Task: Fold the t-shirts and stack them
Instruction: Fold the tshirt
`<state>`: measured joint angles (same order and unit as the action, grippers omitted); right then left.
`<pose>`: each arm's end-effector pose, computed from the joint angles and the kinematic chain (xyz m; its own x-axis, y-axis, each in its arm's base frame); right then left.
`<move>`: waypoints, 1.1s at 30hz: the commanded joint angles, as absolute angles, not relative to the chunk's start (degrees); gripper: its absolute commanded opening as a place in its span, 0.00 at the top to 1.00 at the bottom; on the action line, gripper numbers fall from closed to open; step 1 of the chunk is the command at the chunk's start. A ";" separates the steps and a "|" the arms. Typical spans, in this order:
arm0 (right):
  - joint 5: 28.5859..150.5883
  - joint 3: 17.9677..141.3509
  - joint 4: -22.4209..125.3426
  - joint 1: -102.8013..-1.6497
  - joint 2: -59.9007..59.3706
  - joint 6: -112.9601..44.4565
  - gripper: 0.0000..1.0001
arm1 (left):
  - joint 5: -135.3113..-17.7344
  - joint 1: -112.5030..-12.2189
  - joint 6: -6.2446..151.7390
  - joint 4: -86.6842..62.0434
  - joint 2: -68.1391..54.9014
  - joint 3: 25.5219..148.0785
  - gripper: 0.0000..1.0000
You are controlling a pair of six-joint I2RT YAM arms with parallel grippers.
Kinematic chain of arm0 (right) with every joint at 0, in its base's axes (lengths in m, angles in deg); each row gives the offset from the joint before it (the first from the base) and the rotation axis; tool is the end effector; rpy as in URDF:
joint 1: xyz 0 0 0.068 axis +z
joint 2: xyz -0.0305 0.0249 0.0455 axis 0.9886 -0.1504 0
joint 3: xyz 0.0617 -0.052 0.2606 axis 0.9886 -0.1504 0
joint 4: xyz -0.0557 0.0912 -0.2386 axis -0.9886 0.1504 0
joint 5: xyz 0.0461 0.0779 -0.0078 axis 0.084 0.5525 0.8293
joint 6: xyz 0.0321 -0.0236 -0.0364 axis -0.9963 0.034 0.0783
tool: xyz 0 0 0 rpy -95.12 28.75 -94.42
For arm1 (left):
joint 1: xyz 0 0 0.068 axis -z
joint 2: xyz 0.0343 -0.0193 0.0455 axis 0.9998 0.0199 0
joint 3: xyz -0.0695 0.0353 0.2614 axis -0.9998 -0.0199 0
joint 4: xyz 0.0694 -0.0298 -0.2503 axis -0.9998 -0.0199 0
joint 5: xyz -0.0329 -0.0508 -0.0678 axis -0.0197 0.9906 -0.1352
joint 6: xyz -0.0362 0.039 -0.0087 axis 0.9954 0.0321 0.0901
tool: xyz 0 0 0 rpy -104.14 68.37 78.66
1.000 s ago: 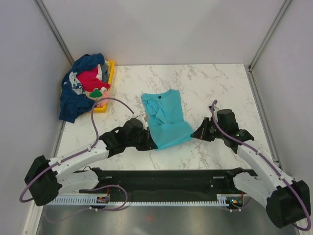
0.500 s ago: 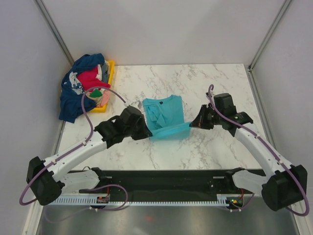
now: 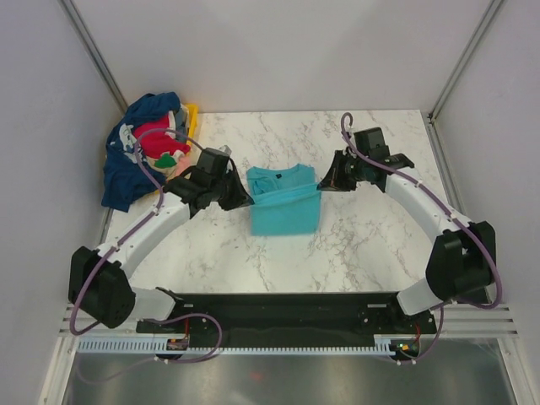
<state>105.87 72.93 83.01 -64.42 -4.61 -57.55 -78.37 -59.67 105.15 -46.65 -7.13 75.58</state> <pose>0.3031 0.1074 0.2844 -0.8835 0.2104 -0.4186 -0.0916 0.7987 0.5947 0.2417 -0.1395 0.2886 -0.8366 -0.3231 -0.4424 -0.0400 0.8414 -0.5390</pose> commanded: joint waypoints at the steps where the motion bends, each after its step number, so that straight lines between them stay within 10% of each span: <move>1: 104.53 79.33 81.98 -66.23 -7.94 -55.82 1.00 | -74.07 -62.40 100.28 -46.06 -2.93 80.63 0.96; 13: 110.06 107.07 82.94 -67.99 -36.56 -59.43 1.00 | -66.77 -73.64 96.86 -48.69 24.02 102.94 0.95; 14: 110.59 109.99 83.90 -67.99 -39.13 -59.43 0.97 | -66.51 -74.26 96.68 -49.57 26.58 107.05 0.92; 15: 111.47 115.94 84.70 -67.99 -41.50 -59.17 0.72 | -66.07 -74.88 96.50 -52.02 28.87 109.35 0.90; 18: 110.08 124.75 89.26 -68.34 -48.90 -58.90 0.26 | -62.75 -76.20 95.36 -52.74 36.96 118.67 0.54; 19: 109.20 125.31 89.97 -68.43 -49.87 -58.99 0.20 | -61.42 -76.55 94.66 -55.18 39.76 121.91 0.27; 21: 108.14 123.40 89.89 -68.52 -49.00 -58.90 0.14 | -58.69 -76.64 93.96 -59.32 46.01 132.63 0.05; 33: 95.31 96.15 81.63 -64.22 -29.92 -53.28 0.05 | -69.04 -72.87 89.48 -60.83 19.72 117.23 0.00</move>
<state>99.25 98.81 85.15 -66.85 -32.74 -56.08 -65.50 -74.14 93.59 -60.01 32.93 121.46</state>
